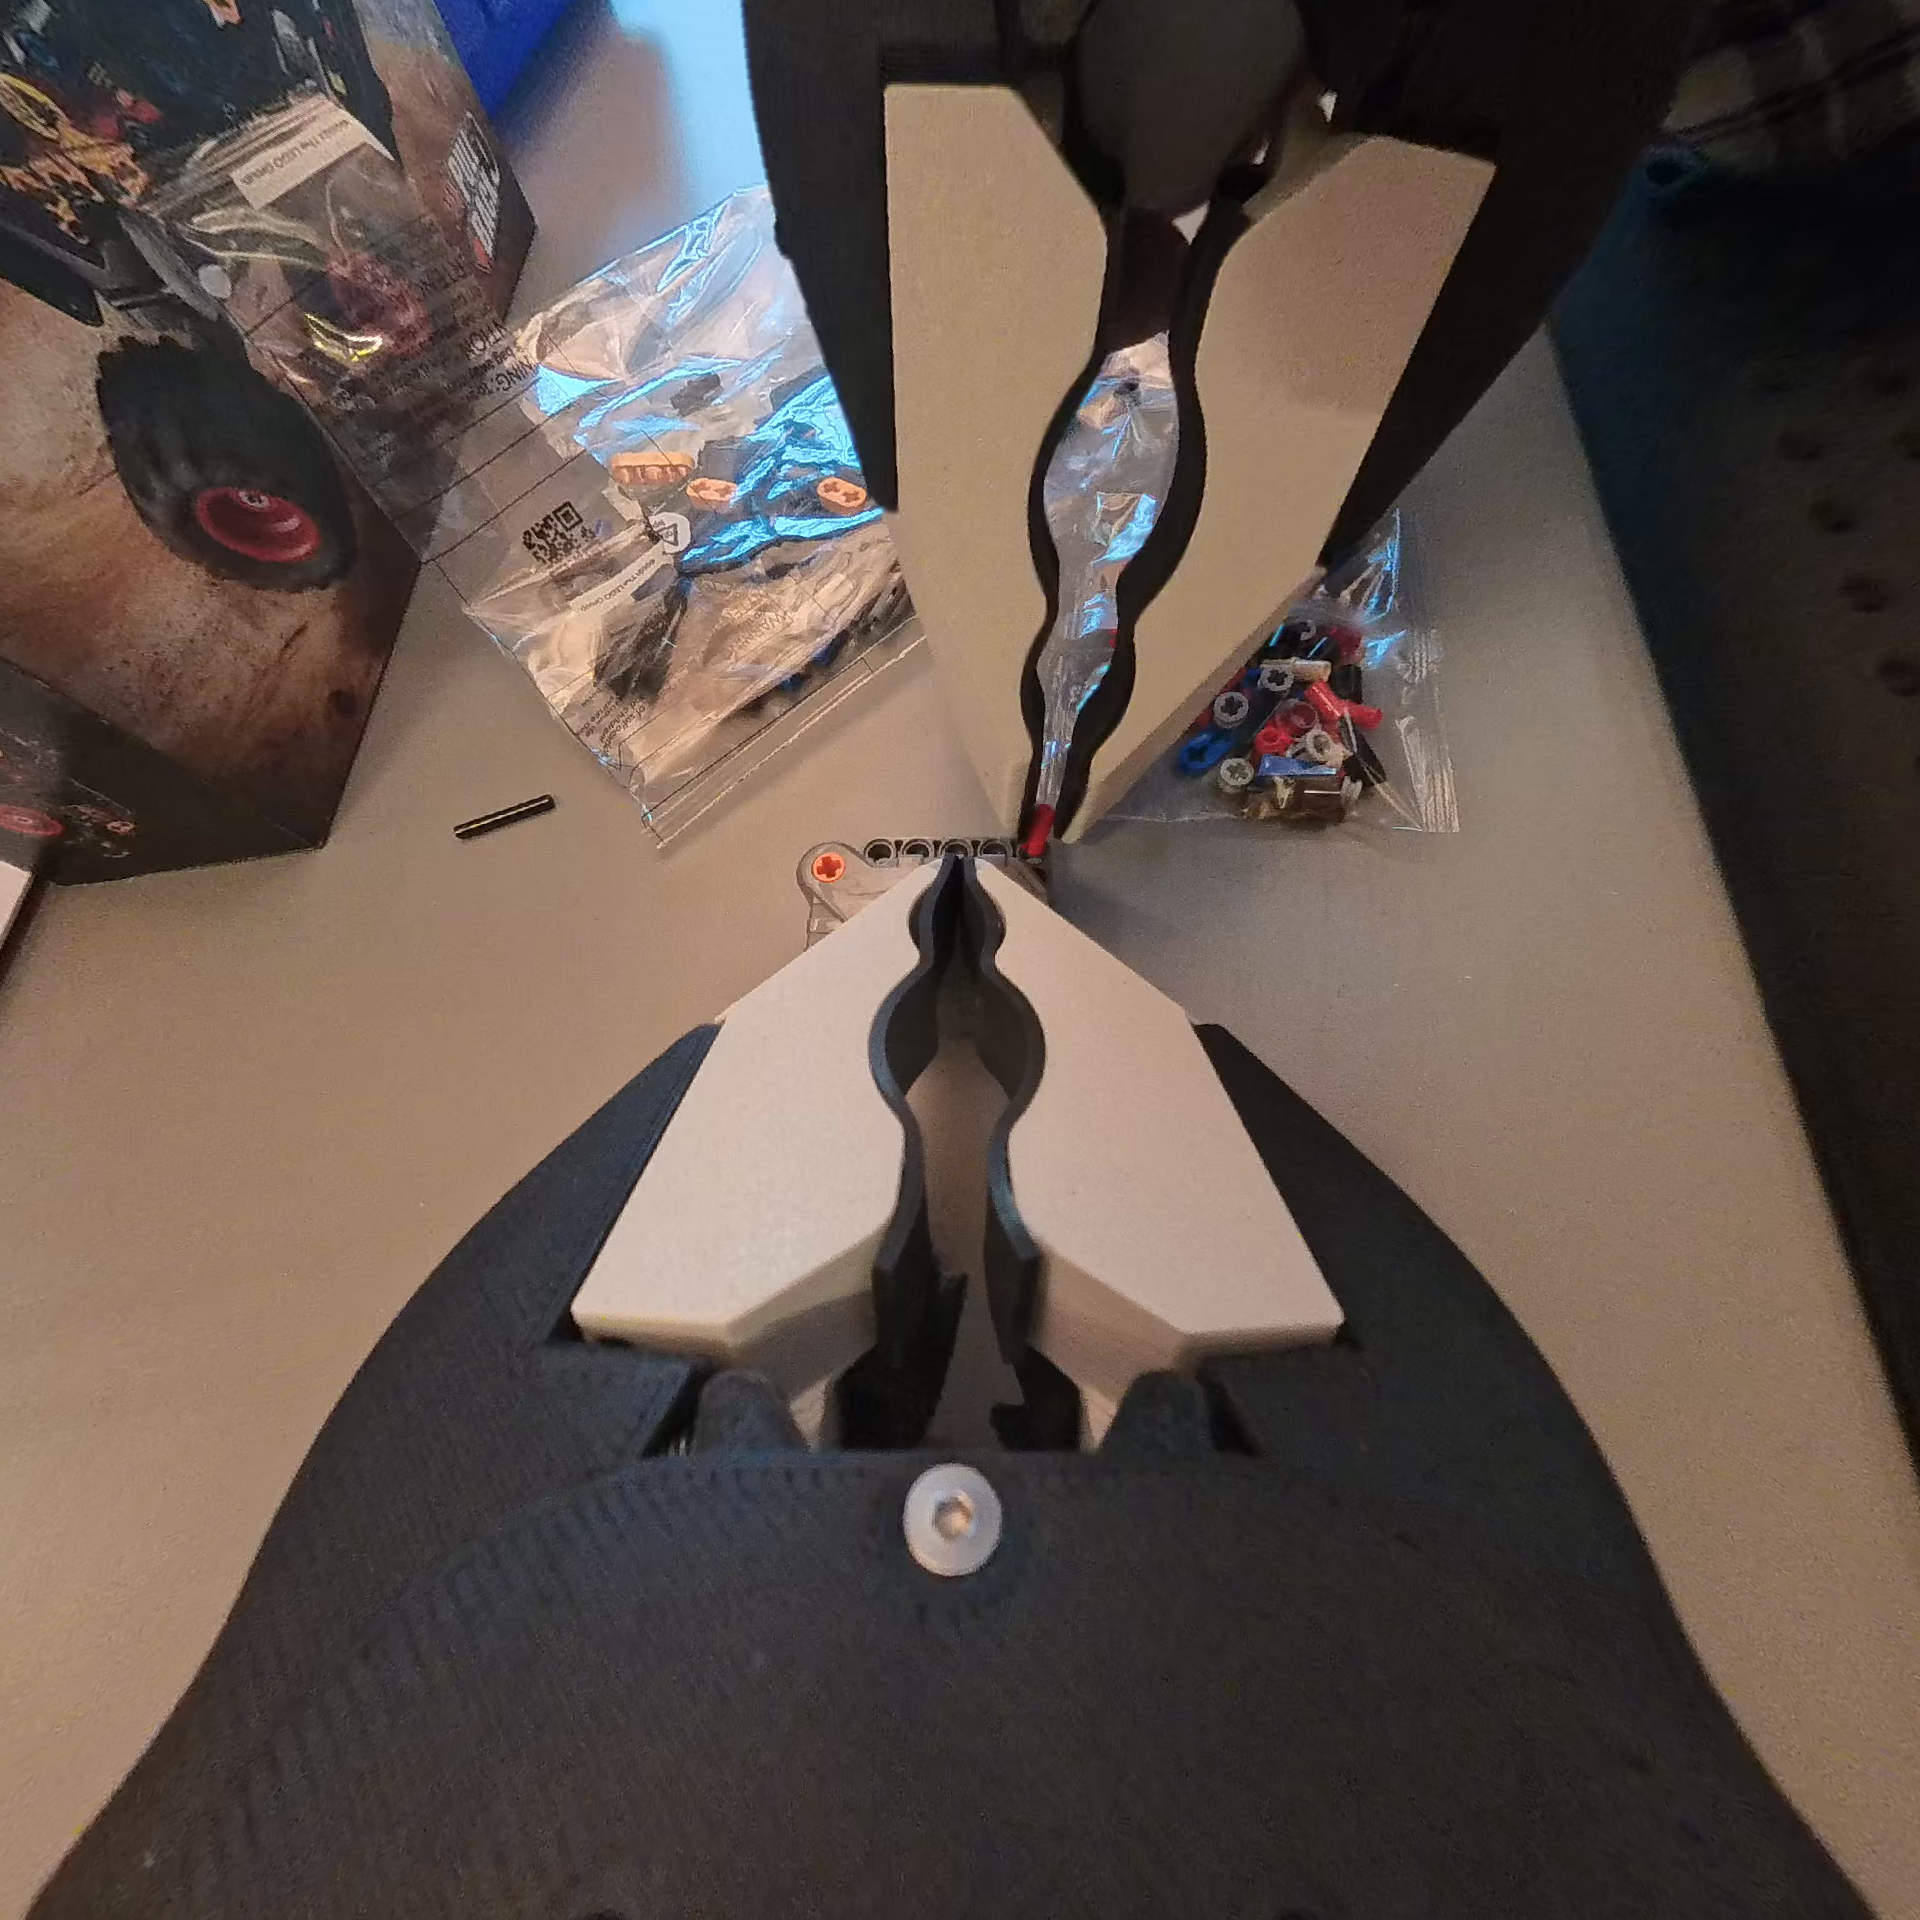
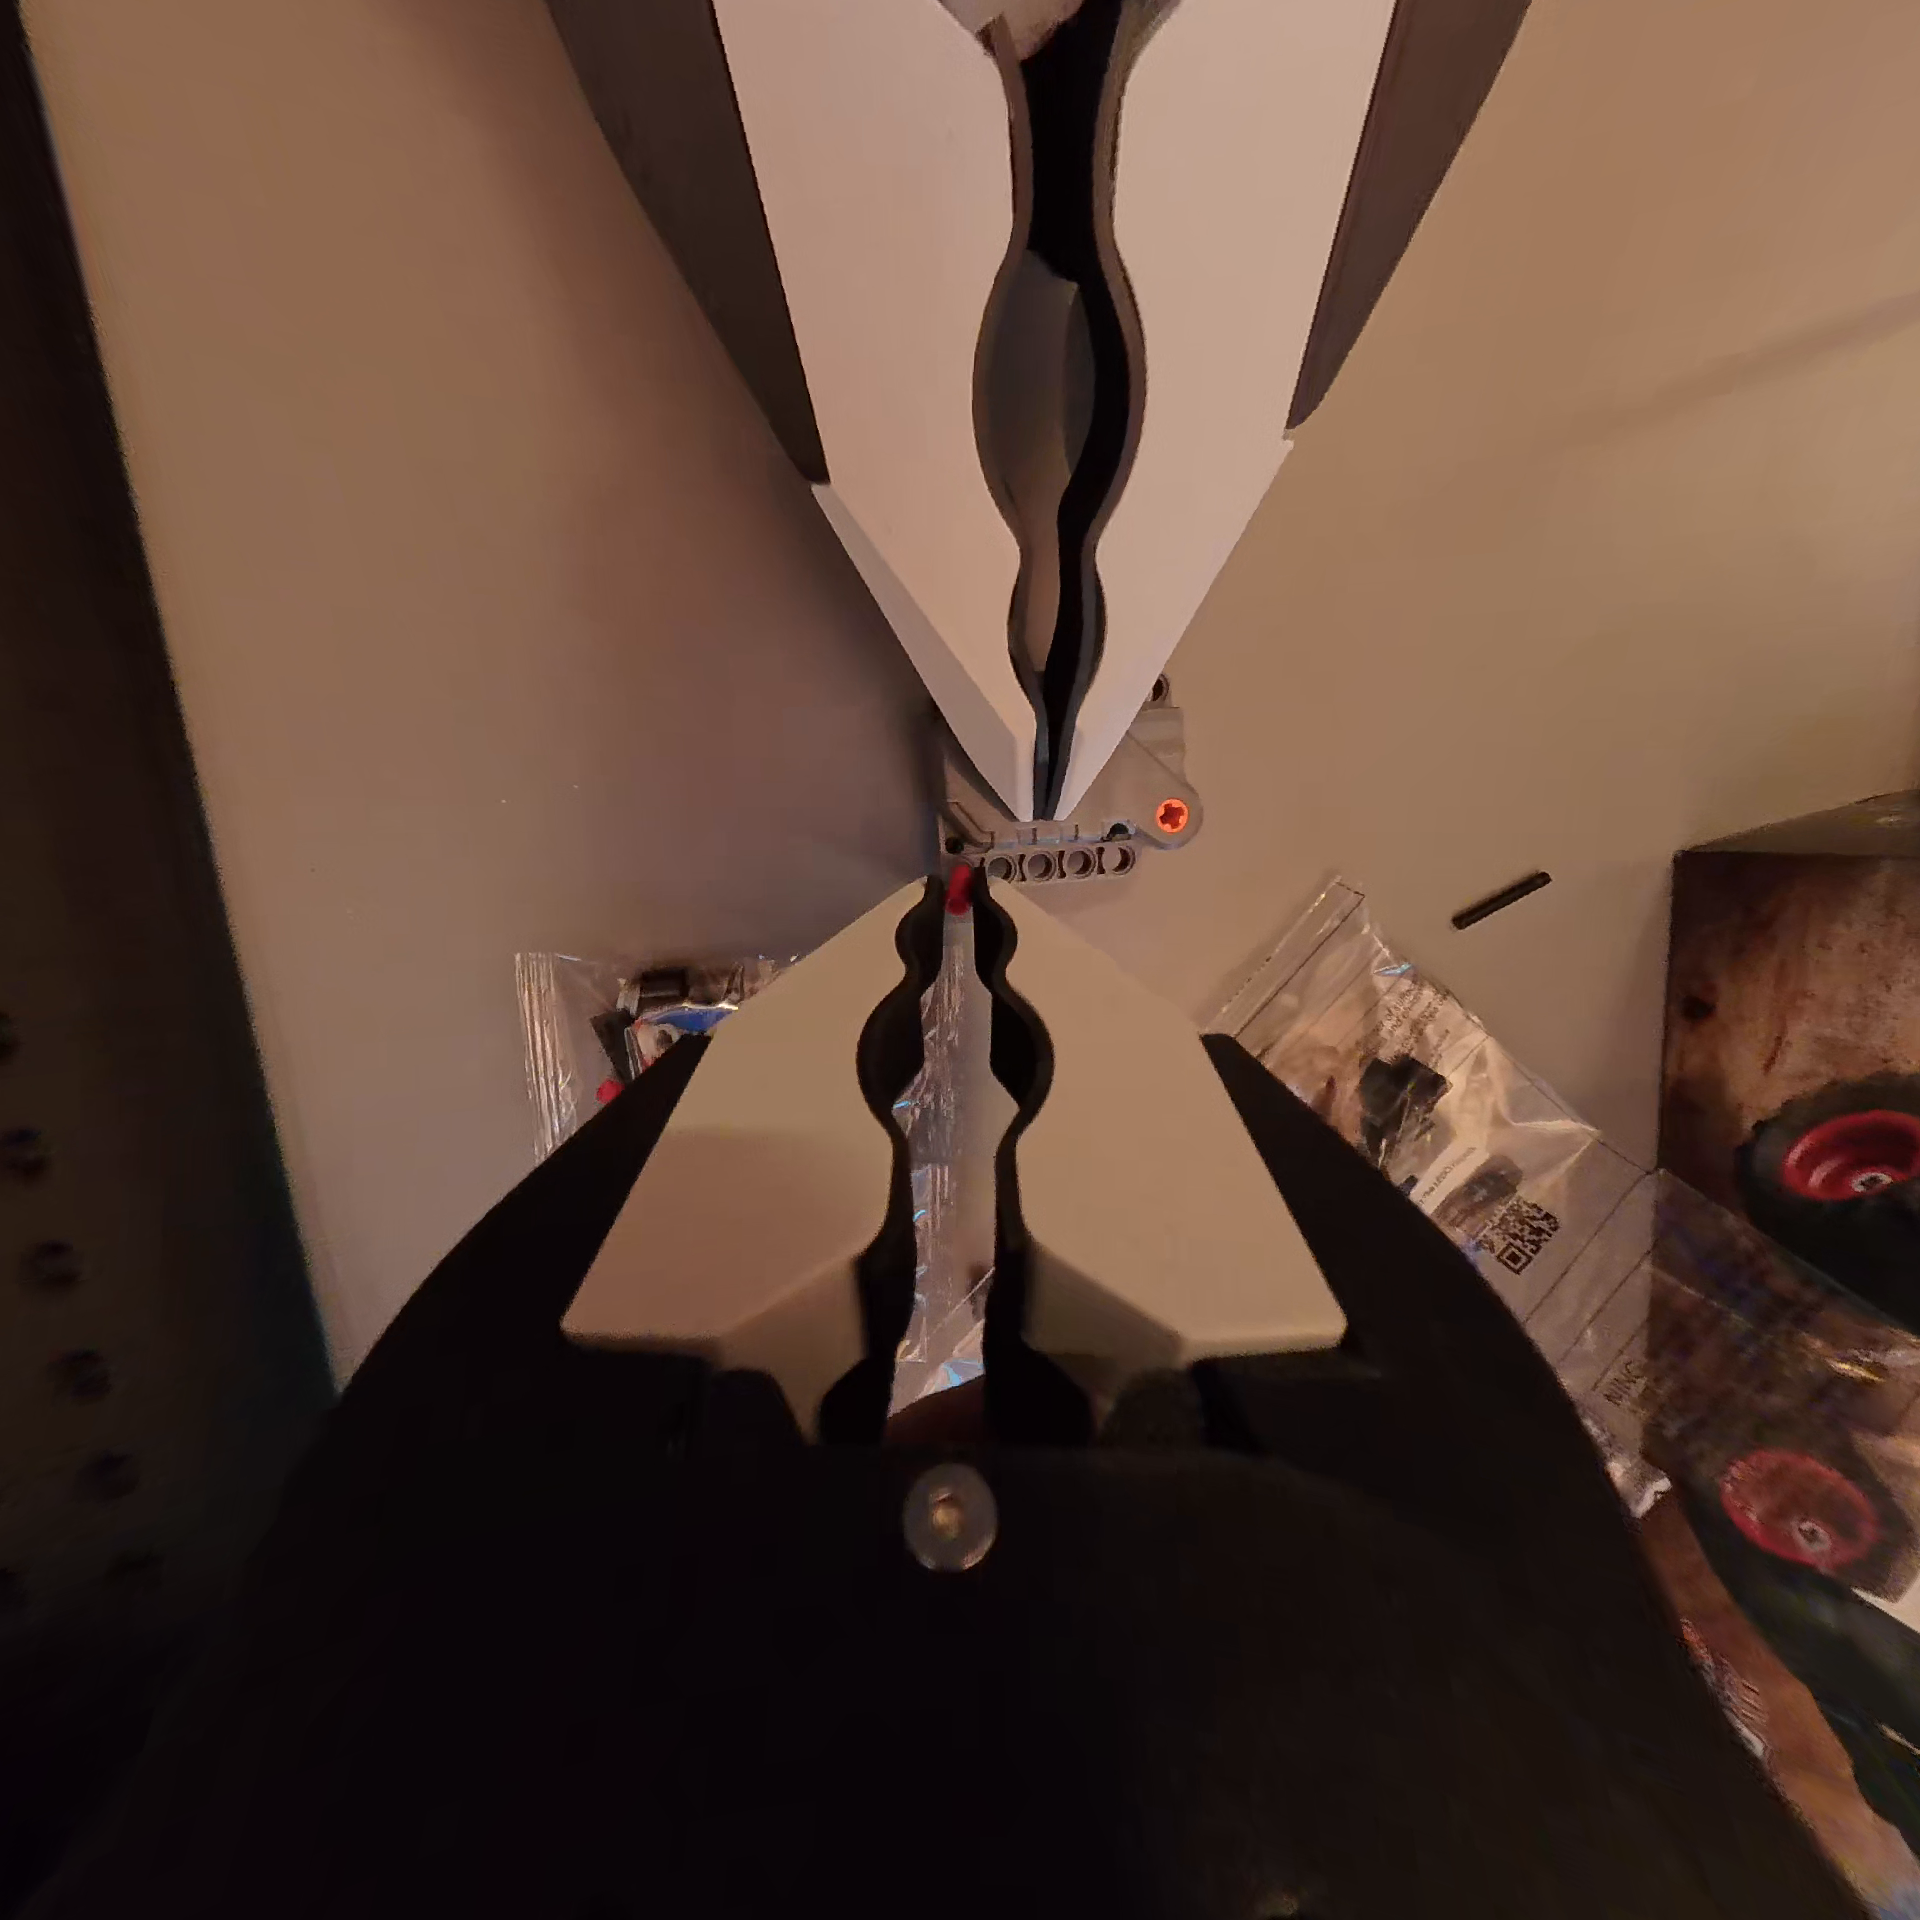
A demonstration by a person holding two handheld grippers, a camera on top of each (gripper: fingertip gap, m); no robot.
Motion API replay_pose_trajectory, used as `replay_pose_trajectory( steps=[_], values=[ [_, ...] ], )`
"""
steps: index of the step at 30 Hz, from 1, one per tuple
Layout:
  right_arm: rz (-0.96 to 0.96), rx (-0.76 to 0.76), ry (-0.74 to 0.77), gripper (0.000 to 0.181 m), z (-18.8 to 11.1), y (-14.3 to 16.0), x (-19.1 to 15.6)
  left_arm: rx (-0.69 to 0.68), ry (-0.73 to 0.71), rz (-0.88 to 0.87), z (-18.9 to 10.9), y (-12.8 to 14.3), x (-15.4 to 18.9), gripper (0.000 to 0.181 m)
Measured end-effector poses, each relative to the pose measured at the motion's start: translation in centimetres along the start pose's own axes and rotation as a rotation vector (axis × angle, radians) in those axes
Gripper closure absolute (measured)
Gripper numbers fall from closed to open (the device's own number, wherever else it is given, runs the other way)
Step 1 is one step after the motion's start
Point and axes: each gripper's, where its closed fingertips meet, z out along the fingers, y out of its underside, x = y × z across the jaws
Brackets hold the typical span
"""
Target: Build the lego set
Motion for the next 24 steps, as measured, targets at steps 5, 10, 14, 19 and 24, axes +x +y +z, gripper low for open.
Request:
replay_pose_trajectory(
  steps=[5,10,14,19,24],
  values=[
    [0.01,0.015,-0.001,0.178,0.1,-0.2,0.0,-0.001,-0.001,0.001,0.0,0.0,0.0,0.181],
    [0.03,0.037,-0.004,0.177,0.3,-0.2,0.0,0.0,0.0,0.0,0.0,0.0,0.0,0.181],
    [0.043,0.061,-0.005,0.176,0.3,-0.2,0.1,0.001,0.002,-0.002,0.0,0.0,0.0,0.181],
    [0.074,0.12,-0.002,0.165,-0.3,-0.2,0.3,0.0,0.002,0.003,0.0,0.0,0.0,0.181],
    [0.136,0.149,-0.013,0.165,-0.9,0.8,0.2,-0.028,-0.011,0.036,-0.4,0.3,-0.2,0.181]
  ],
)
